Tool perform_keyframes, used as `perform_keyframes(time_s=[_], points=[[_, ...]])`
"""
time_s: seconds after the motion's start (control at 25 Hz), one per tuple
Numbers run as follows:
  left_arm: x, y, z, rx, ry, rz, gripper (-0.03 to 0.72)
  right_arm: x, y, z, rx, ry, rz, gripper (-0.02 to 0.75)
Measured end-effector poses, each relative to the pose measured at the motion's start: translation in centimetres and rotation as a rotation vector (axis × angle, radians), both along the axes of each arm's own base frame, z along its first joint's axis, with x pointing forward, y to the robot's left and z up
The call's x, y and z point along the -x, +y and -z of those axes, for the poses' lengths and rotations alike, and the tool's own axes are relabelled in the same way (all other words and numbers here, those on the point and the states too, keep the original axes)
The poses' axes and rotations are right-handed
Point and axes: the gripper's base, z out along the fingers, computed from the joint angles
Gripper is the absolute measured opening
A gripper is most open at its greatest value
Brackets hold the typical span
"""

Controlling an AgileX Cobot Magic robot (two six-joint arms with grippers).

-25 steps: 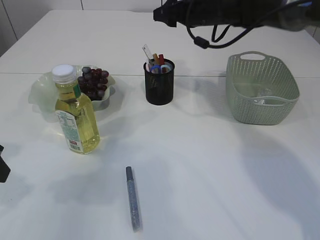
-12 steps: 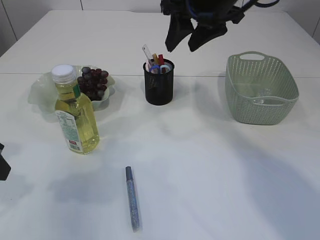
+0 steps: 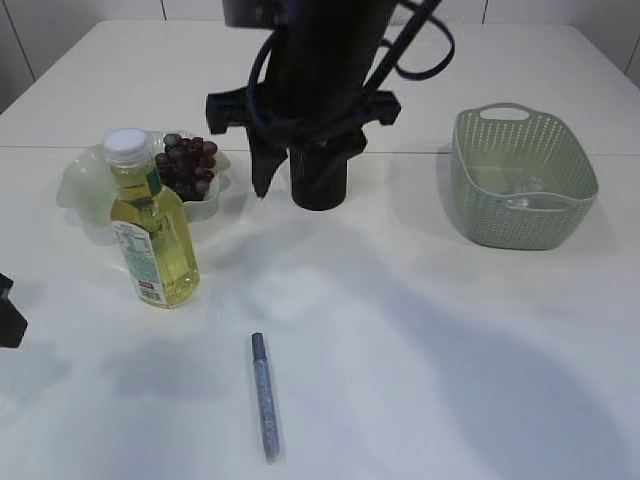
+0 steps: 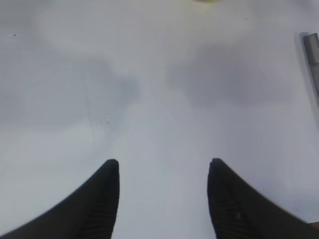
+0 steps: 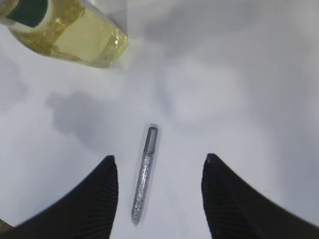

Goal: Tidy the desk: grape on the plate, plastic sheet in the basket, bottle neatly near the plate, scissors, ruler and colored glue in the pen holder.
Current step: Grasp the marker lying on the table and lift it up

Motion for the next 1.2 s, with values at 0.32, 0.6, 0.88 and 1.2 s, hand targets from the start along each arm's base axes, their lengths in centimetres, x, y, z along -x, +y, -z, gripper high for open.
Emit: perform_keyframes(time_s=[0.32, 0.6, 0.88, 1.2], points=[[0.0, 0.0, 0.0, 0.000, -0.001, 0.000, 0.415, 0.8, 3.5, 4.3, 0.040, 0.106, 0.029, 0.428], [0.0, 0.0, 0.0, 0.000, -0.003, 0.000, 0.415, 2.0, 4.3, 9.0, 0.148, 0.205, 0.036, 0.427], [-0.1, 0.0, 0.0, 0.001, -0.014, -0.002, 0.415, 3.2, 3.5, 11.9, 0.202, 0.306, 0.097, 0.427], [-0.2, 0.0, -0.1, 0.001, -0.019, -0.003, 0.415, 3.9, 4.4, 12.9, 0.190, 0.356, 0.197, 0.426]])
